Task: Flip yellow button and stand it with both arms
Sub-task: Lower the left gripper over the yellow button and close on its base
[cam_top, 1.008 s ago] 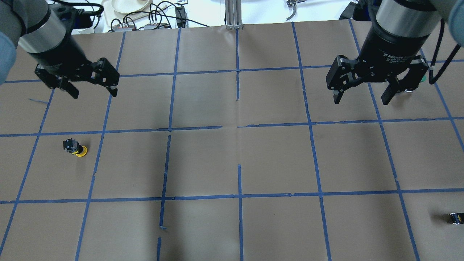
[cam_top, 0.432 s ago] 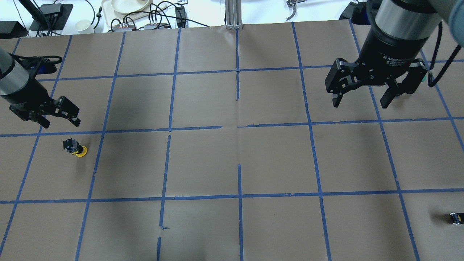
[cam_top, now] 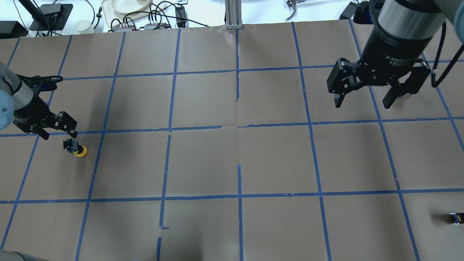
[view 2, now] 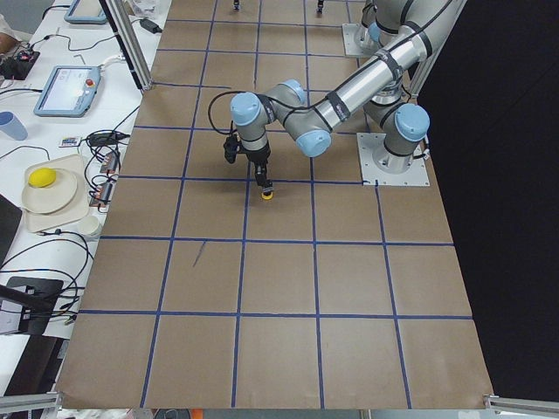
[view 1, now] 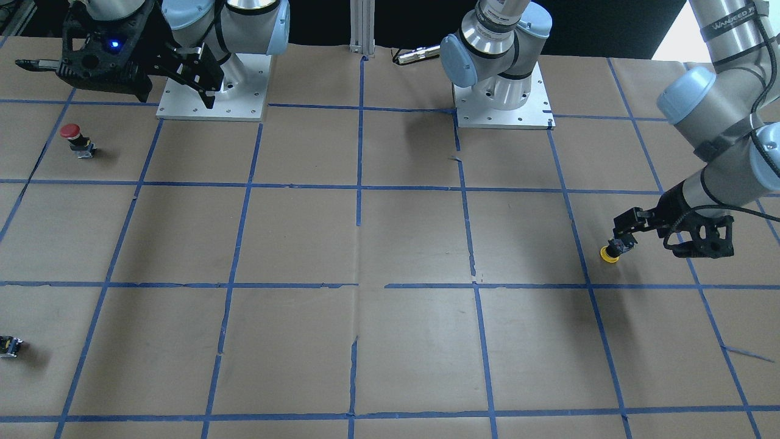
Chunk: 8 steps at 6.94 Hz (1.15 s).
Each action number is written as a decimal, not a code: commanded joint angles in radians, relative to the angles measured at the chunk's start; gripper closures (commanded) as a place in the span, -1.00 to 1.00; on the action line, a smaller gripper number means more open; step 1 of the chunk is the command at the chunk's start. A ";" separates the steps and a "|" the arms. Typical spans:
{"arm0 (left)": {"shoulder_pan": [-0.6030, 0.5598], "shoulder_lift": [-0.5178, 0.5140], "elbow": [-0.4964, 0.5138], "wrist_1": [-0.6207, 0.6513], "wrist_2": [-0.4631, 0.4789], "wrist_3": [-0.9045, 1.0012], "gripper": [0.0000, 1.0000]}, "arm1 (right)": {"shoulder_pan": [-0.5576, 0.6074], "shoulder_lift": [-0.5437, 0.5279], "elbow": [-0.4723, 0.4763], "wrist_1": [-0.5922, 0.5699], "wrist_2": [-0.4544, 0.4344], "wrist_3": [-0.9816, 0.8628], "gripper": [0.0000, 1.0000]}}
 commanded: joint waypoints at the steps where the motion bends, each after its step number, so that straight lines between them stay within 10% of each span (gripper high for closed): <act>1: 0.006 -0.064 -0.015 0.042 0.010 -0.002 -0.92 | 0.001 0.000 0.000 0.000 0.000 0.000 -1.00; 5: 0.006 -0.054 -0.021 0.019 0.010 -0.007 0.76 | 0.002 0.000 0.001 0.002 0.000 0.000 -1.00; 7: -0.014 -0.035 -0.005 -0.046 -0.024 0.007 0.84 | 0.002 0.000 0.001 0.002 0.000 0.000 -1.00; 8: -0.027 0.013 -0.024 -0.080 -0.234 0.014 0.85 | 0.002 0.000 0.001 0.003 0.000 0.000 -1.00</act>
